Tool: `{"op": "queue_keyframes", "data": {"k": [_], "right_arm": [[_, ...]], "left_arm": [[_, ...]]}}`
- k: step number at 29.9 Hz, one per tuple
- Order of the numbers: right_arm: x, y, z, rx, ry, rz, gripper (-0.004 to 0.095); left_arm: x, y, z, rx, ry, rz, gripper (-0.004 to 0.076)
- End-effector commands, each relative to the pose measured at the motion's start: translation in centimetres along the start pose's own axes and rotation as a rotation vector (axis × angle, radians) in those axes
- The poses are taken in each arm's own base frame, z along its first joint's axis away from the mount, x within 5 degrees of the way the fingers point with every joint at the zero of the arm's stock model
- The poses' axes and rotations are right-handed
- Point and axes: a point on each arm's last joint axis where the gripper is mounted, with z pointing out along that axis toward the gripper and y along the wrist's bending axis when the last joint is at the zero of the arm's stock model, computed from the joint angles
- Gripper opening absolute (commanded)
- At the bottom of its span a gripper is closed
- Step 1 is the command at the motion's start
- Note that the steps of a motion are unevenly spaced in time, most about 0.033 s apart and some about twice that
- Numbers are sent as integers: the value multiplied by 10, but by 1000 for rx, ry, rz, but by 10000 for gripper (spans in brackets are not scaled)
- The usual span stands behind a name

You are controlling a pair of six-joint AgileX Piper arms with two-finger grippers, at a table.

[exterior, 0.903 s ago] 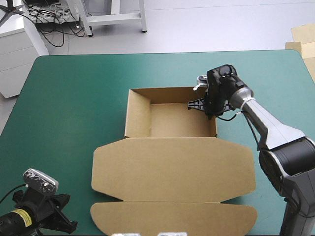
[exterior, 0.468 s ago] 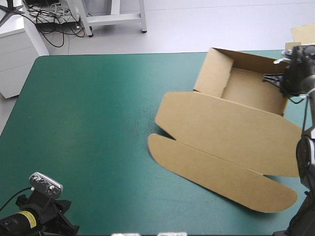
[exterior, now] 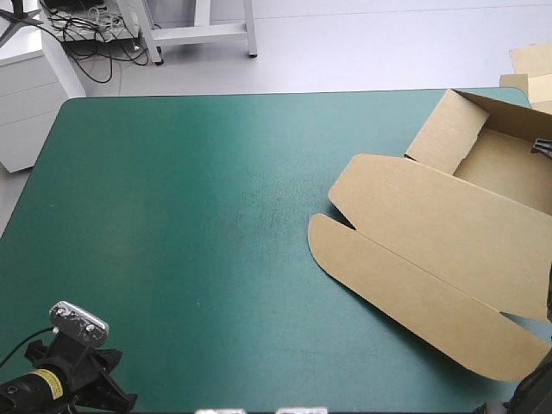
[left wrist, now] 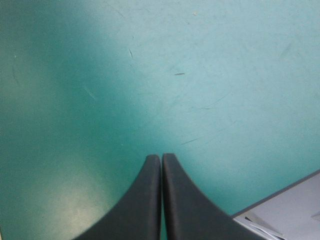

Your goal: Fold the box

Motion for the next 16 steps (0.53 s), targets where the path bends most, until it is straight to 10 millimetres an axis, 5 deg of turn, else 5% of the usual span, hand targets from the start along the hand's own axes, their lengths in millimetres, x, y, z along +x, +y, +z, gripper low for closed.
{"op": "queue_keyframes", "data": {"k": [1, 9, 16], "right_arm": [[-3, -9, -37, 4, -100, -16, 435], [0, -10, -45, 2, -103, -57, 498], [13, -18, -102, -46, -223, -60, 488]], "left_arm": [[-9, 2, -4, -21, -56, 10, -10], [-8, 2, -4, -23, -53, 11, -10], [-6, 2, -1, -23, -38, 12, -10]]}}
